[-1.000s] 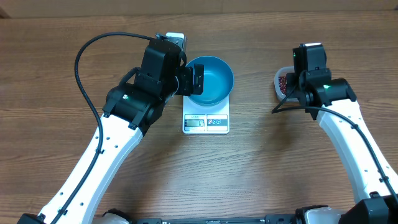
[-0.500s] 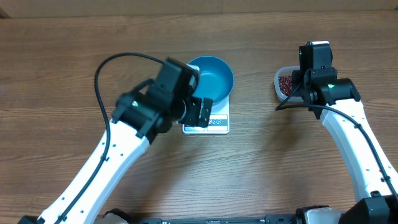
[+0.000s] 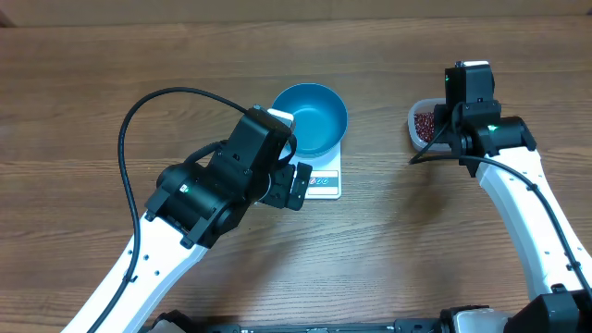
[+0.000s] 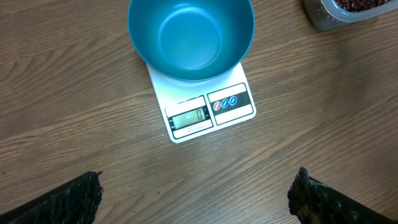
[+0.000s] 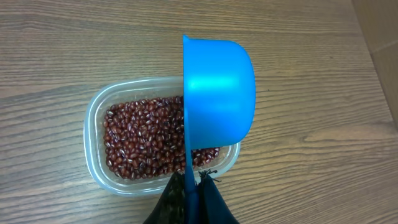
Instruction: Scoop item into bowl and weigh 150g on scale
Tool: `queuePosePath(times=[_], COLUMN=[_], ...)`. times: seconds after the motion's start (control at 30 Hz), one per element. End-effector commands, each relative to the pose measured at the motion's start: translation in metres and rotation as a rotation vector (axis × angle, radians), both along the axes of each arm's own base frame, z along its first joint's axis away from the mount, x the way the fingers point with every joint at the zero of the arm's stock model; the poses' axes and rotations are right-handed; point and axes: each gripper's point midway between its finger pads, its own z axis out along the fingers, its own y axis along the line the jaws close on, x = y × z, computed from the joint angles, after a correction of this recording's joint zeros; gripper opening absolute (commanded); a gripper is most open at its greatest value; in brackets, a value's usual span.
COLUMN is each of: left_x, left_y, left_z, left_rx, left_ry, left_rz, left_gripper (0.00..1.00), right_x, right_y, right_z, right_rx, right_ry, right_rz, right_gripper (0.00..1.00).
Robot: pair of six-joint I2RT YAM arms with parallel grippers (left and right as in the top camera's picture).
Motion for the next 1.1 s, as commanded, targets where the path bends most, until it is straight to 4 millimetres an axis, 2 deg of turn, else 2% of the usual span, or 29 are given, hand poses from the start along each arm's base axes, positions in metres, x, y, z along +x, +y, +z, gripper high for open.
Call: queuePosePath(times=[0.0, 0.2, 0.3, 0.43, 0.57, 0.83, 0.97, 1.07], left_x=[0.004, 0.004, 0.004, 0.004, 0.004, 0.004, 0.004, 0.004], left_y=[0.003, 0.003, 0.003, 0.003, 0.003, 0.003, 0.003, 0.003], left_z=[0.002, 0.002, 0.002, 0.002, 0.002, 0.002, 0.002, 0.002], left_rx=[0.013, 0.013, 0.013, 0.013, 0.013, 0.013, 0.013, 0.013], left_ry=[-0.013, -0.012, -0.012, -0.012, -0.012, -0.012, -0.012, -0.012], left_rz=[0.008, 0.008, 0.007, 0.008, 0.008, 0.008, 0.008, 0.008], left_gripper=[1.0, 1.0, 1.0, 1.0, 0.99, 0.99, 1.0, 1.0], right_x=[0.004, 0.004, 0.0, -0.003, -0.004, -0.003, -0.003, -0.005], right_y=[0.0, 0.003, 0.001, -0.014, -0.023, -0.023, -0.019, -0.02], right_z=[0.009, 0.004, -0.008, -0.026, -0.031, -0.031, -0.051, -0.056], right_rx=[-0.017, -0.049, -0.075, -0.161, -0.213, -0.22, -0.202, -0.203], right_ry=[-0.013, 0.028, 0.093, 0.173, 0.2, 0.201, 0.257, 0.28], right_rz=[0.031, 0.102, 0.12, 0.074, 0.045, 0.045, 0.064, 0.066], right_gripper=[0.04, 0.04, 0.04, 0.04, 0.04, 0.04, 0.04, 0.04])
